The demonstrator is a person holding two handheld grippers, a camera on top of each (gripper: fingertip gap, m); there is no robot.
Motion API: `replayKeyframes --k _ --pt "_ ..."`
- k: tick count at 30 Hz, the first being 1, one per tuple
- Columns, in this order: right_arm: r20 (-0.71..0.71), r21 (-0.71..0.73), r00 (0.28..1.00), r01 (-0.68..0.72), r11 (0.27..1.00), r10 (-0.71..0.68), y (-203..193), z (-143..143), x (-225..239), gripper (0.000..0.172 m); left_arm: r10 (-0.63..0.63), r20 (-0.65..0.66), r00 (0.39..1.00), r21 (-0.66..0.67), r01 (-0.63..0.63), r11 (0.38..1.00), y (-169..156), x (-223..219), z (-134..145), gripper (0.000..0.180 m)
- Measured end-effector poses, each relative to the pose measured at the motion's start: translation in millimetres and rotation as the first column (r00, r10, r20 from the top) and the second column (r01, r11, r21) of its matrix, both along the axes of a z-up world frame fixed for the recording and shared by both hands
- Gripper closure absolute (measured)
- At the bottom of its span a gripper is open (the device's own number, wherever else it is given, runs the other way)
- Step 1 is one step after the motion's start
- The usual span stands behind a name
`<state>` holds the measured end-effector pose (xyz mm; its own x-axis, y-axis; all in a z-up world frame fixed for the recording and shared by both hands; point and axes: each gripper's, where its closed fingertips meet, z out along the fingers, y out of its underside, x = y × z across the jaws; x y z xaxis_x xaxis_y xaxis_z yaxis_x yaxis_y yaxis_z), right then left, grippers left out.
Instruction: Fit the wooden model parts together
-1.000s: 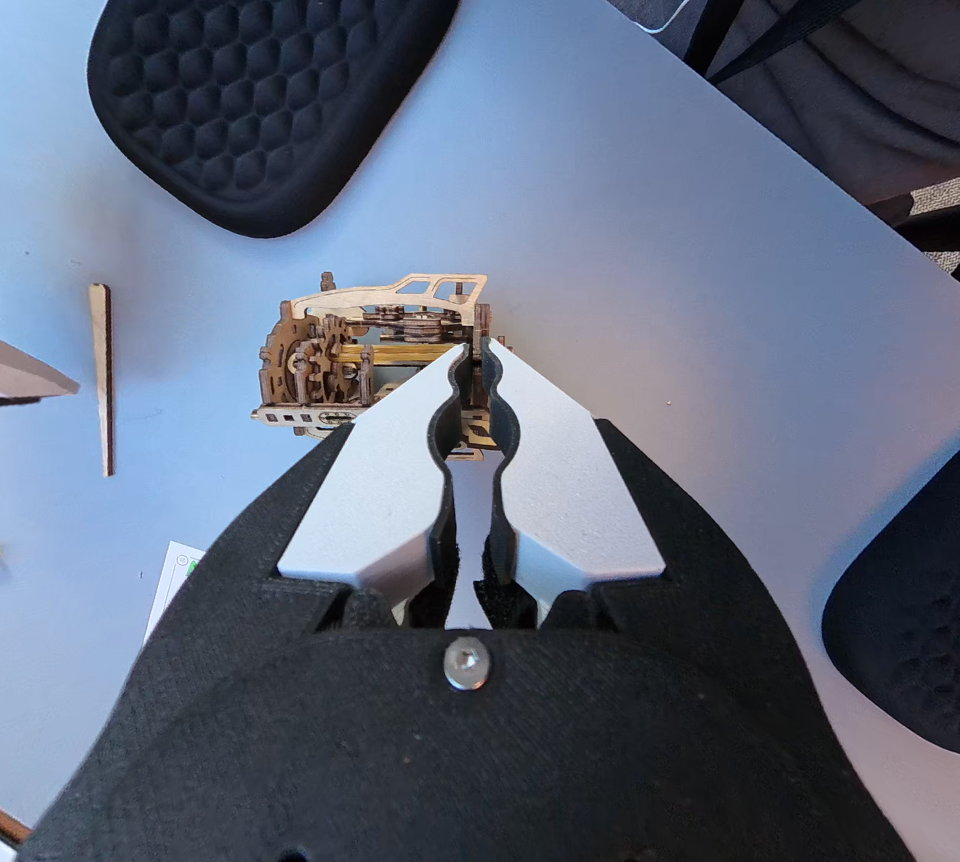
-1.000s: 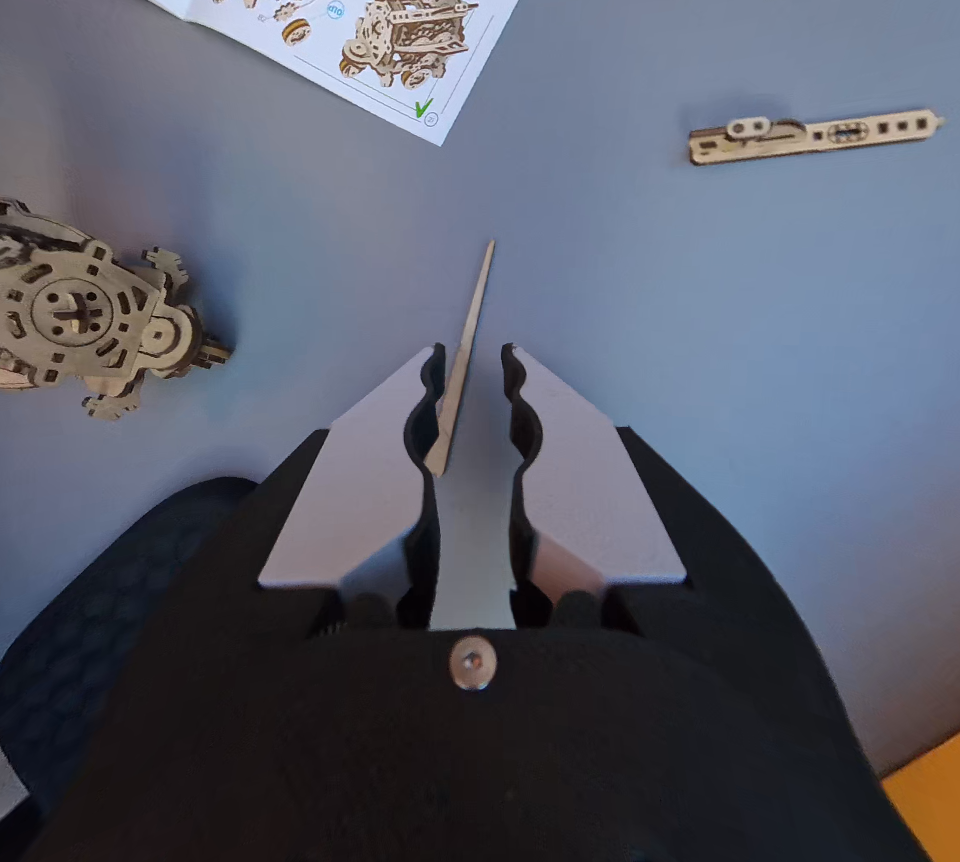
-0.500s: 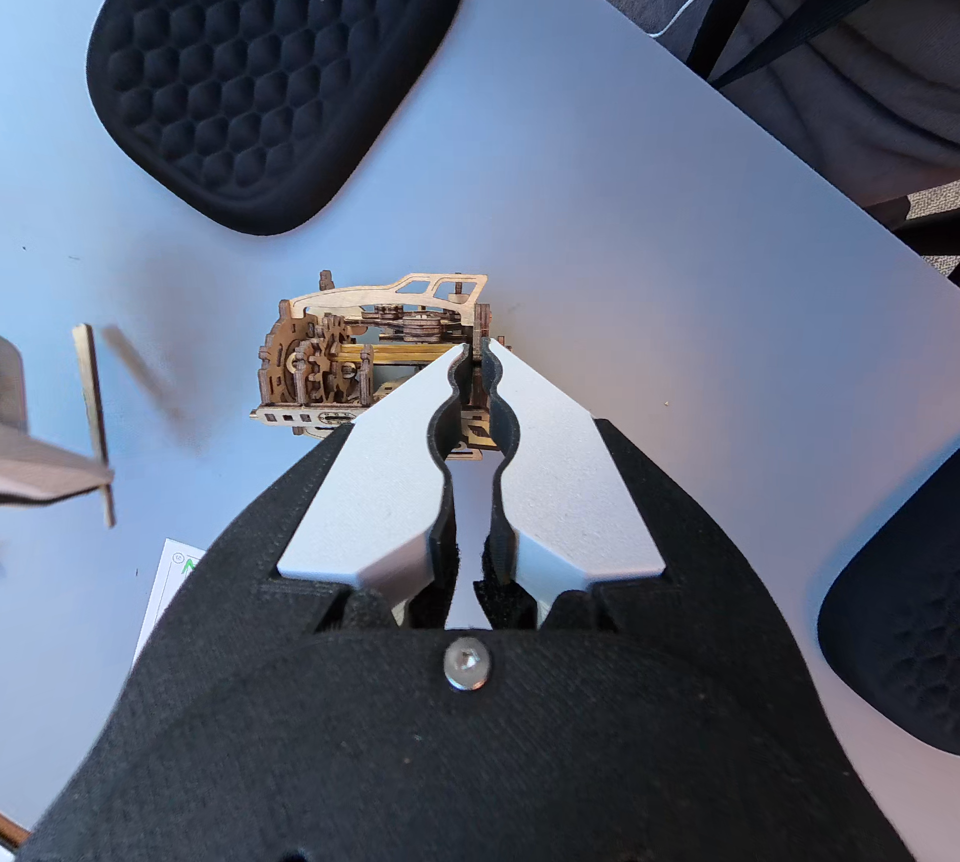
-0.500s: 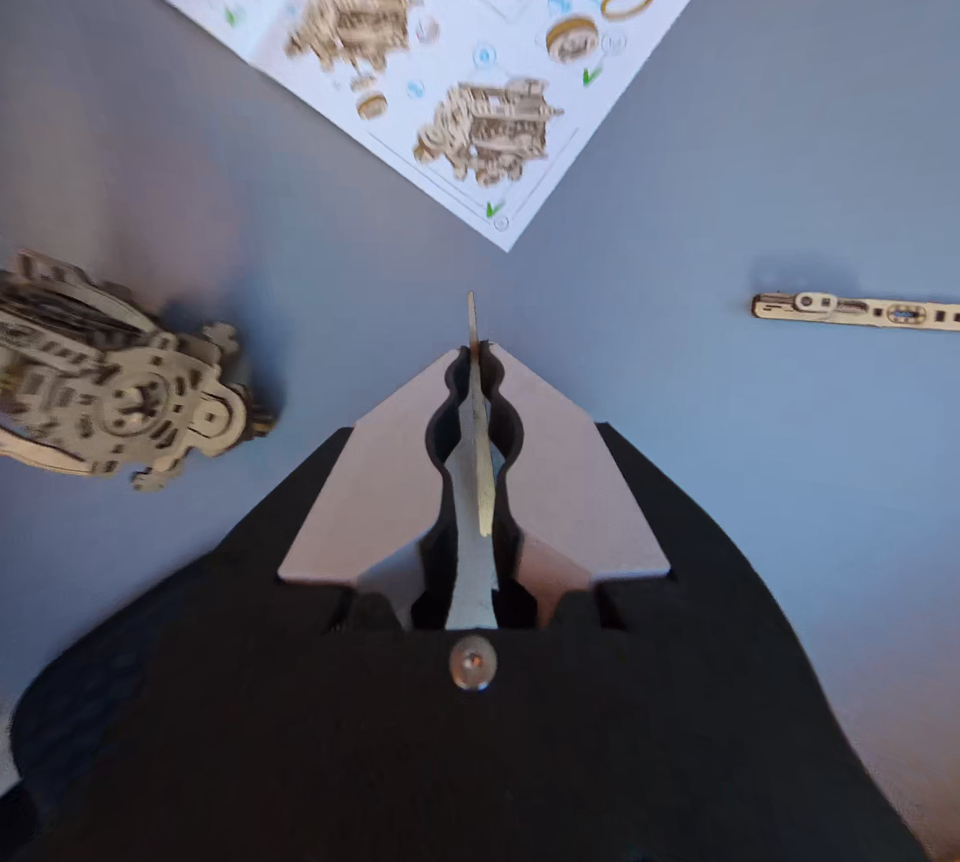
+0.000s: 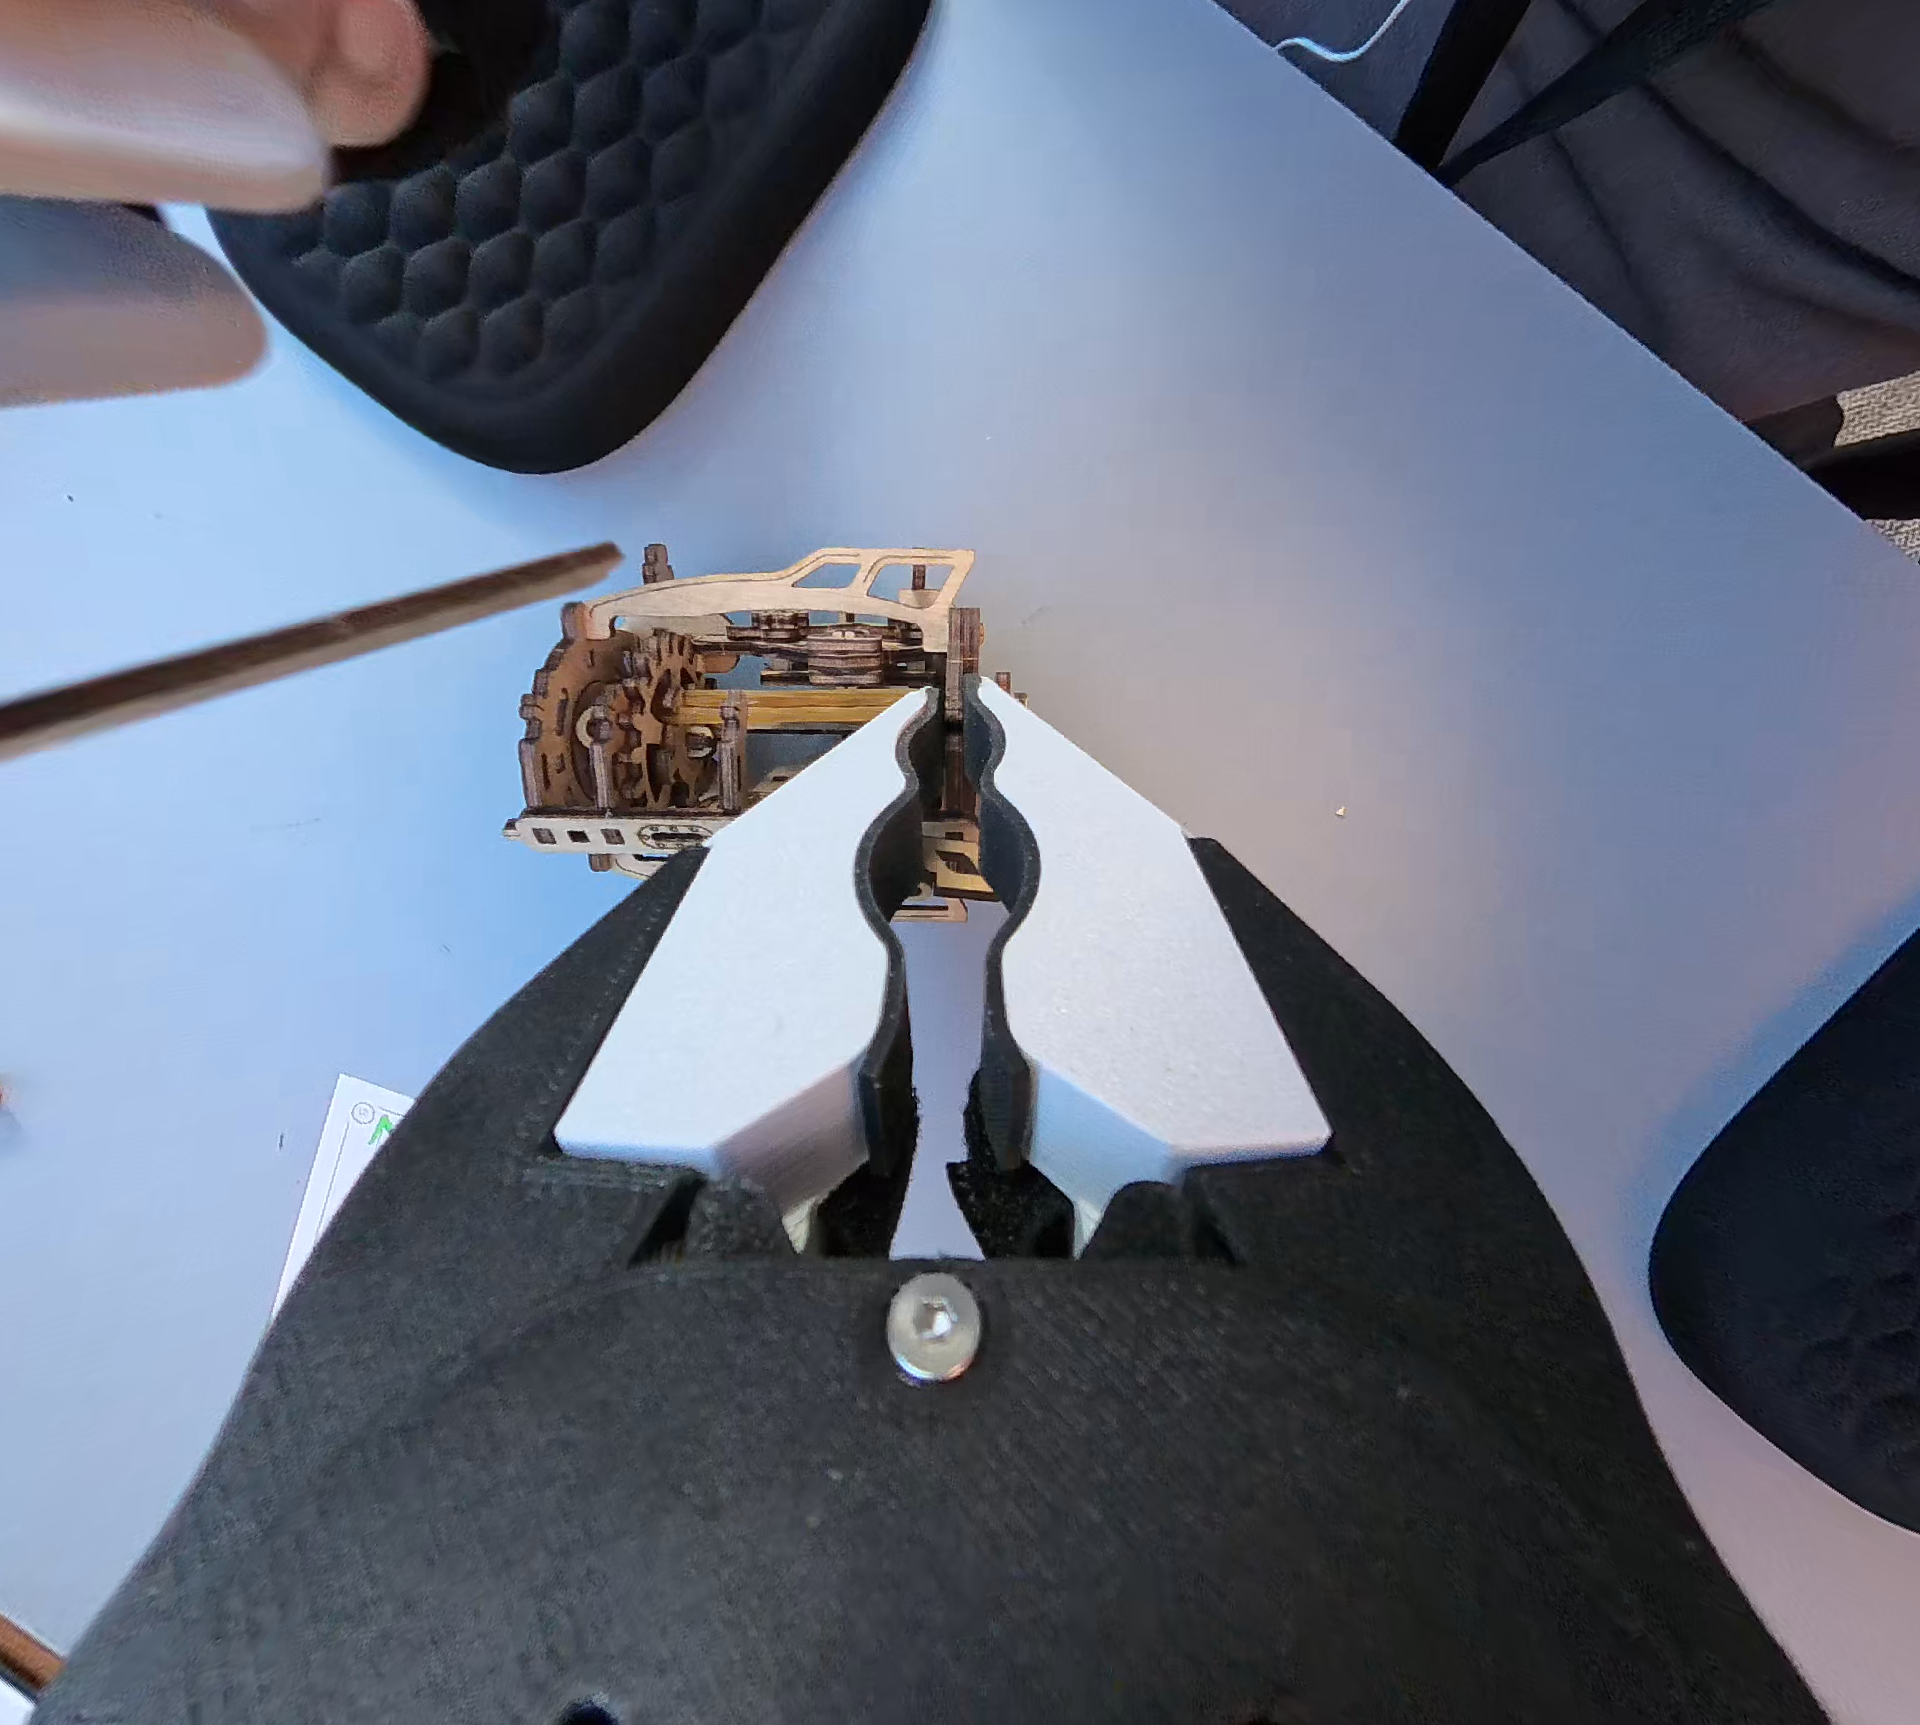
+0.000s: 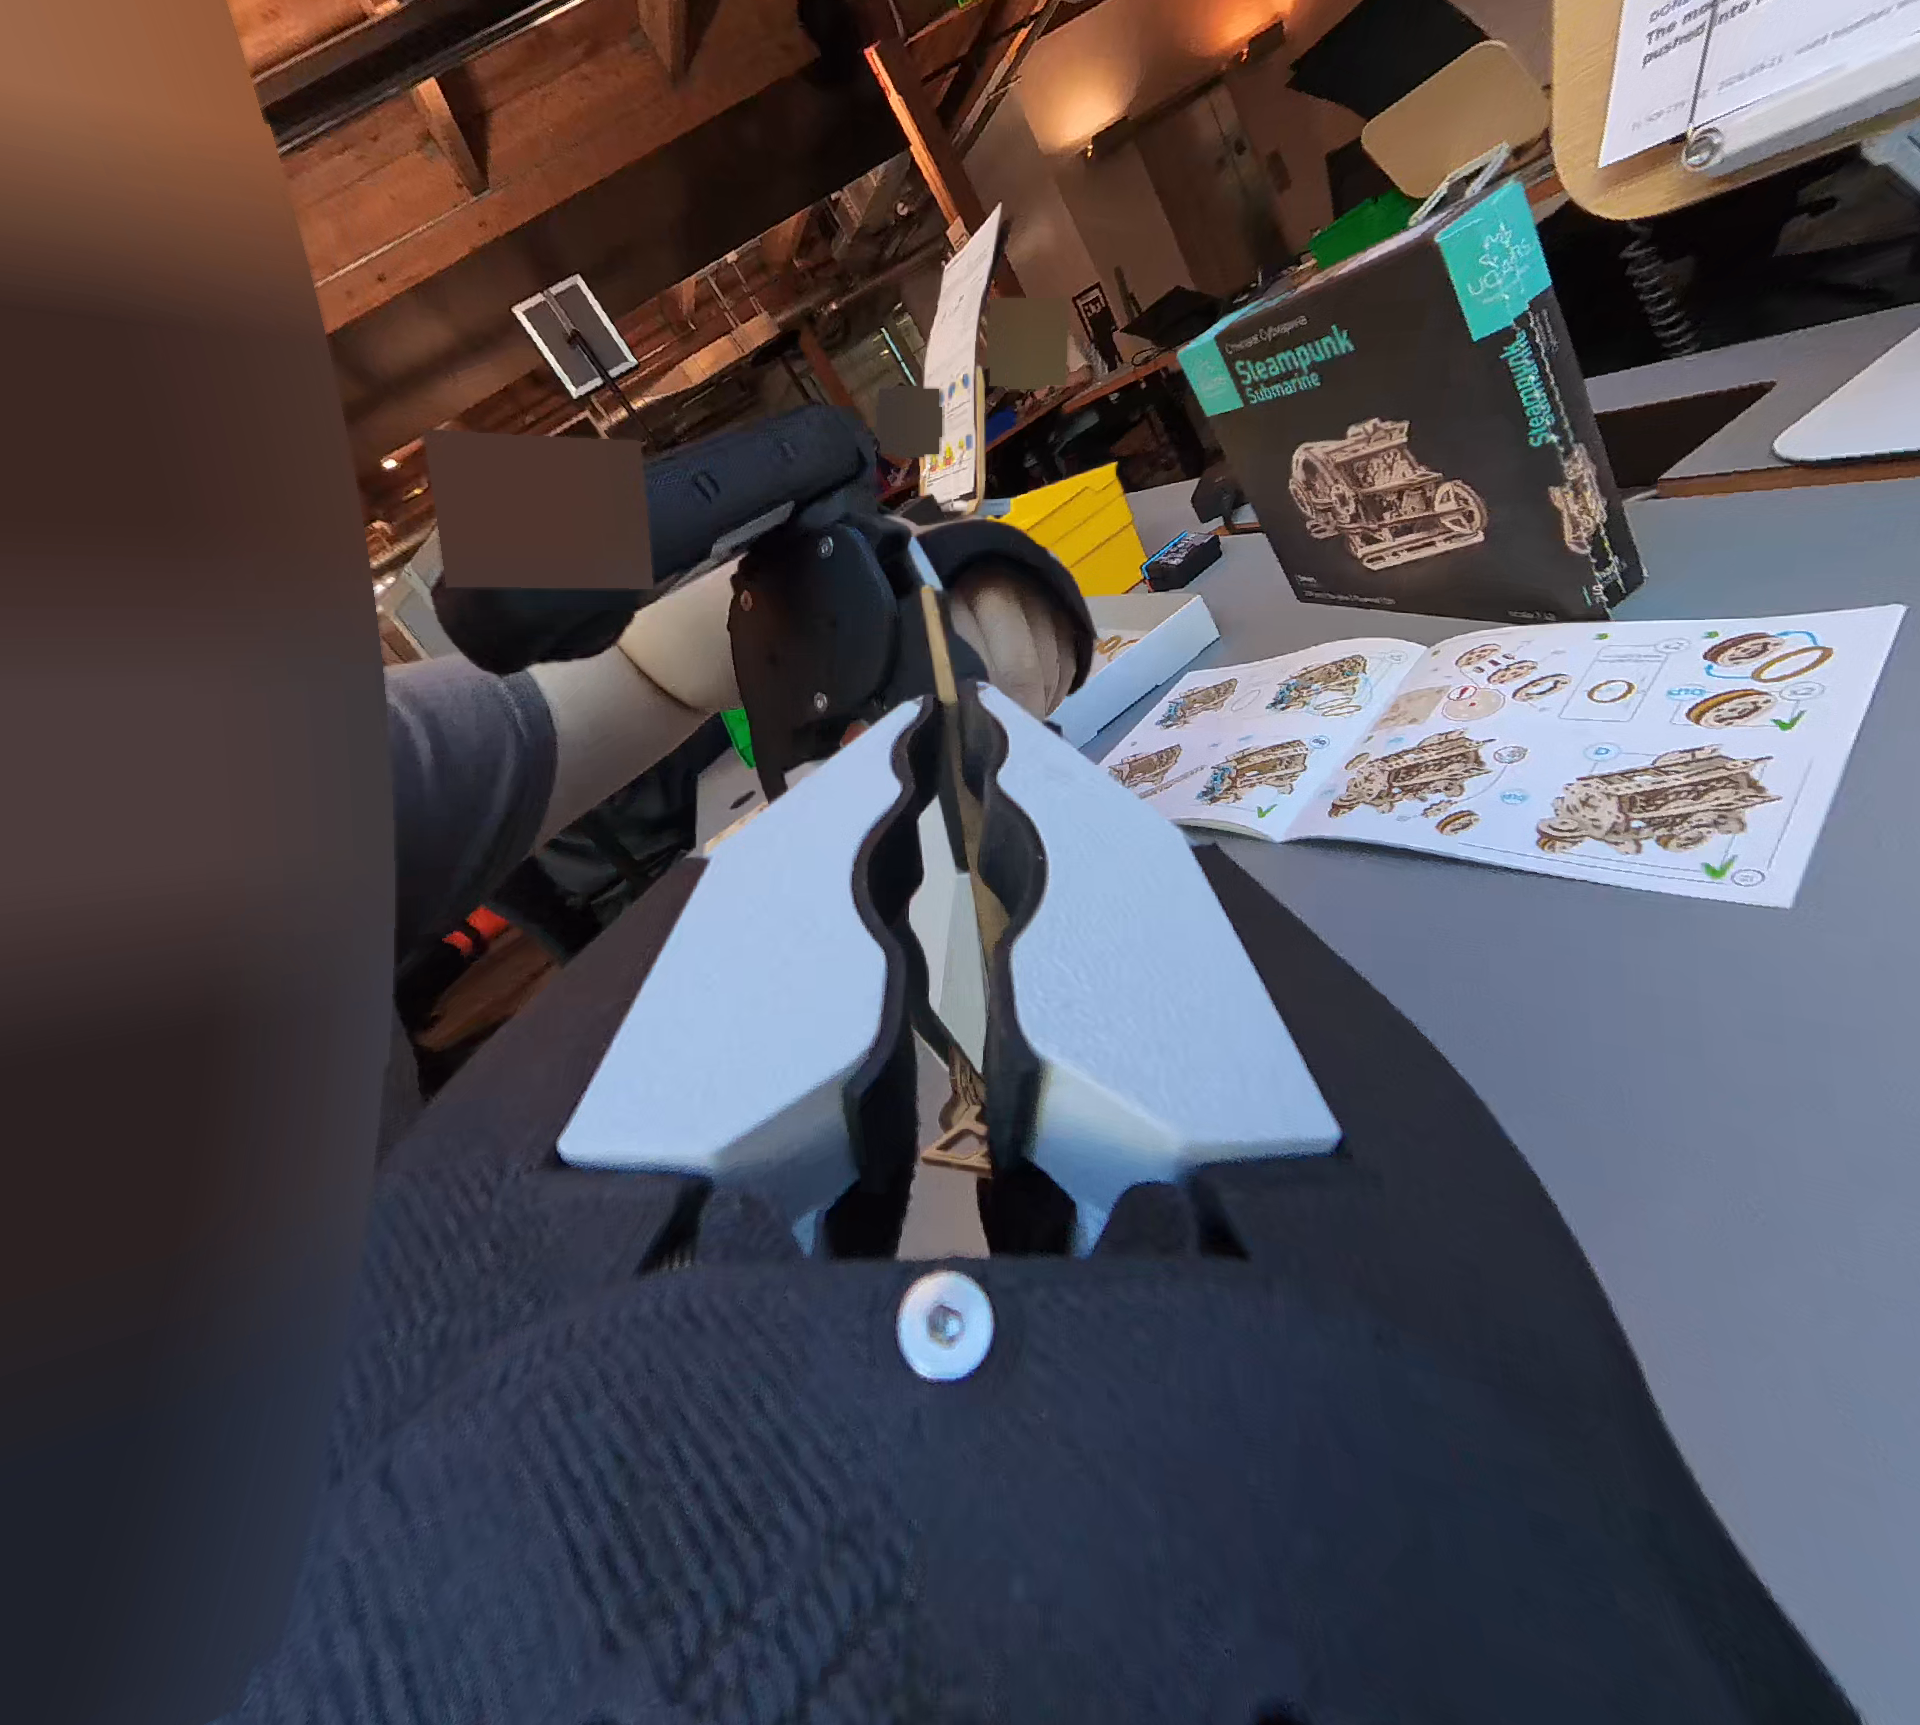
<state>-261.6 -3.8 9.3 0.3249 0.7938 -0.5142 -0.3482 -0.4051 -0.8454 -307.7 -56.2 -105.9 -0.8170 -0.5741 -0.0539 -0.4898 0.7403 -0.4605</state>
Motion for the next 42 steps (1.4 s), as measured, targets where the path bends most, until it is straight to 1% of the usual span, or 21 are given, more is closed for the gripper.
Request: replayKeyframes --k 5,10,12,15,22,24,29,33,37,40,42 --pt "0.14 0.097 0.98 0.129 0.987 -0.142 2 -15 -13 0.171 -0.002 0.002 1.0 0.005 0.002 1.0 0 0 0 0.18" --pt "0.136 0.045 0.977 0.158 0.986 -0.163 -3 -25 -24 0.171 -0.003 0.002 1.0 0.005 0.003 1.0 0 0 0 0.18" --pt "0.123 0.043 0.975 0.179 0.983 -0.183 -3 -26 -23 0.171 -0.004 0.001 1.0 0.004 0.004 1.0 0 1 0 0.18" --pt "0.152 0.069 0.968 0.192 0.979 -0.201 -3 -31 -23 0.17 -0.007 -0.001 1.0 0.005 0.007 1.0 0 1 0 0.18" --pt "0.193 -0.004 0.967 0.173 0.985 -0.169 -8 -49 -20 0.17 -0.004 0.001 1.0 -0.002 0.004 1.0 -1 1 0 0.18" --pt "0.196 -0.012 0.967 0.167 0.986 -0.161 -10 -48 -16 0.171 -0.007 0.001 1.0 0.0 0.007 1.0 -1 1 0 0.18" --pt "0.273 -0.007 0.955 0.126 0.992 -0.119 -10 -49 -8 0.17 -0.012 -0.005 1.0 0.007 0.012 1.0 -2 2 0 0.18" --pt "0.355 -0.002 0.932 0.078 0.997 -0.072 0 -51 -5 0.17 -0.012 -0.006 1.0 0.011 0.012 1.0 -2 1 0 0.18" --pt "0.448 -0.036 0.894 0.012 0.999 0.005 10 -60 -10 0.169 -0.009 -0.002 1.0 0.011 0.009 1.0 -2 1 -1 0.18" --pt "0.5 -0.073 0.863 -0.042 0.996 0.073 12 -65 -16 0.164 -0.008 -0.004 1.0 0.012 0.008 1.0 -2 1 -1 0.18" --pt "0.527 -0.091 0.844 -0.06 0.994 0.099 13 -65 -18 0.158 -0.009 -0.006 1.0 0.012 0.009 1.0 -2 1 -1 0.18"
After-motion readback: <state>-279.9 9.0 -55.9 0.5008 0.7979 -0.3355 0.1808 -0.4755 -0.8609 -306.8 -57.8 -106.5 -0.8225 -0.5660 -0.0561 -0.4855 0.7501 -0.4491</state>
